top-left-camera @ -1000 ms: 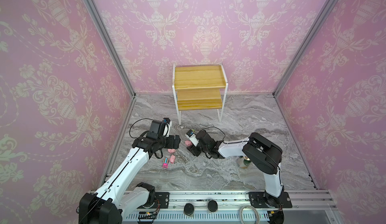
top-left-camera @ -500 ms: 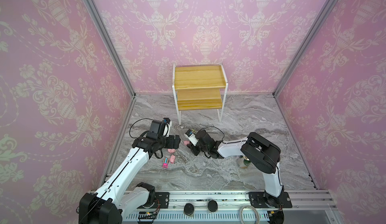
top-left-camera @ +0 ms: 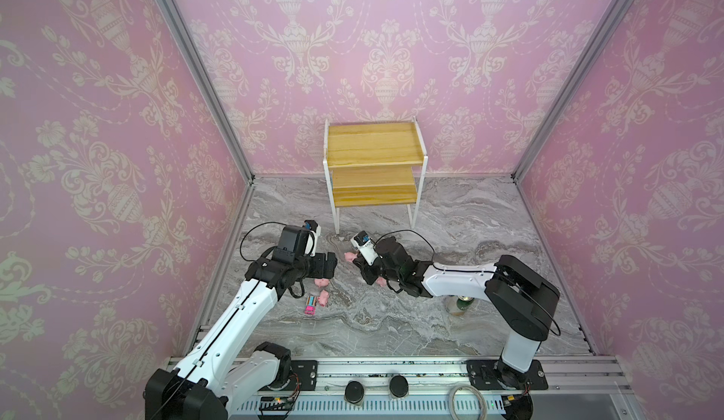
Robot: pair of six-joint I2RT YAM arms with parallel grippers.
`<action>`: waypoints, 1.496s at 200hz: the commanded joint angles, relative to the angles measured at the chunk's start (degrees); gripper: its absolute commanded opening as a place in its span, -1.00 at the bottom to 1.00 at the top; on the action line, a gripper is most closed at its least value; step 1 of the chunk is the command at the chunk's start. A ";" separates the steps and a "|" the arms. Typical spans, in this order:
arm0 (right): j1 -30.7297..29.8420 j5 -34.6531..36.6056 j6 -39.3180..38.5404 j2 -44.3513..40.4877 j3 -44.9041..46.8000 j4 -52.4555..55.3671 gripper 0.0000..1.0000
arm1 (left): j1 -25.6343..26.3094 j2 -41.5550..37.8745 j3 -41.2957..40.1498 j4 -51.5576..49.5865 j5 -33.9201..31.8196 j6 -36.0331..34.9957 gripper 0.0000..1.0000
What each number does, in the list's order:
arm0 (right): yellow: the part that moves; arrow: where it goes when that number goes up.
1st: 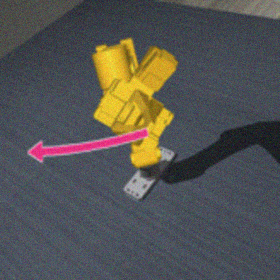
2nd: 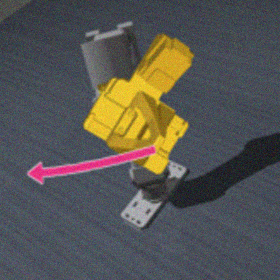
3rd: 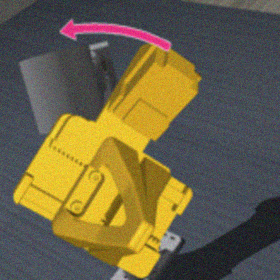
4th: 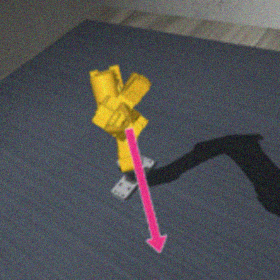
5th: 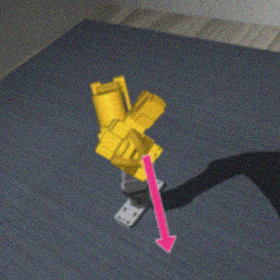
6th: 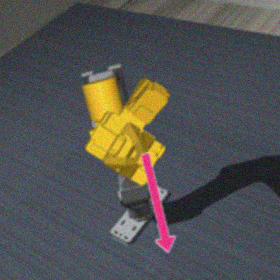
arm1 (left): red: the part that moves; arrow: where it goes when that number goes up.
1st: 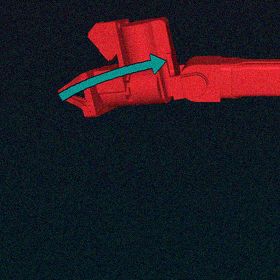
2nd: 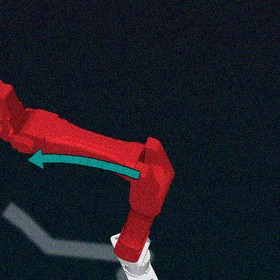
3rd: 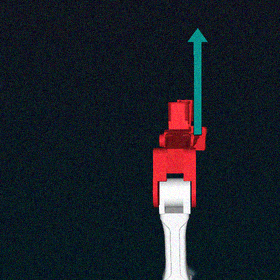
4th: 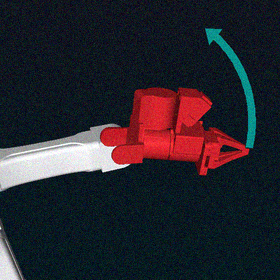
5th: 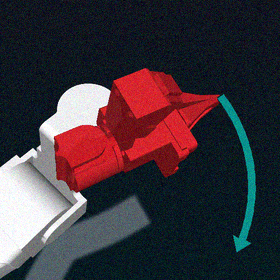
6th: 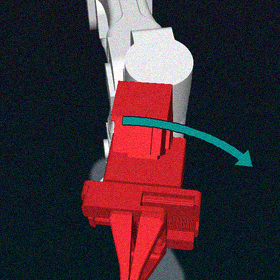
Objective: Organize plastic toys on shelves
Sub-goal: Pick up the plastic toy from the center of the table, then place the plastic toy on the shelf.
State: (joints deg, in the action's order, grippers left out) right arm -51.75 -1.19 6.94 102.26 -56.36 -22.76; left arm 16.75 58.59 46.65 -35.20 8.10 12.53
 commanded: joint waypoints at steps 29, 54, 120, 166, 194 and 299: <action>-1.71 11.50 5.85 -5.82 -4.66 6.26 -0.73 | -0.05 -0.99 3.64 -2.11 -2.81 1.08 0.88; -2.04 18.29 9.34 -5.19 -9.04 7.98 -0.71 | -0.05 -0.82 6.05 -3.14 -2.05 1.66 0.88; -2.64 32.58 14.74 3.34 -22.78 10.01 -0.71 | -0.01 -0.85 7.81 -4.12 -2.23 1.24 0.88; -3.00 39.67 16.18 11.19 -32.59 11.09 -0.72 | -0.39 -1.77 5.53 -0.81 -4.05 1.62 0.88; -3.15 42.41 16.29 15.07 -37.20 10.98 -0.72 | -1.85 -1.77 4.98 -0.48 -3.67 1.81 0.87; -2.92 47.57 11.09 25.73 -49.87 11.47 -0.71 | -10.99 -3.91 2.97 0.05 -3.29 5.03 0.86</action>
State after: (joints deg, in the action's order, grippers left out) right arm -54.52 43.88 20.23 126.02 -102.85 -12.01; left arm 7.18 55.83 50.52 -35.35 5.39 15.84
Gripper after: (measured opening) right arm 0.143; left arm 0.933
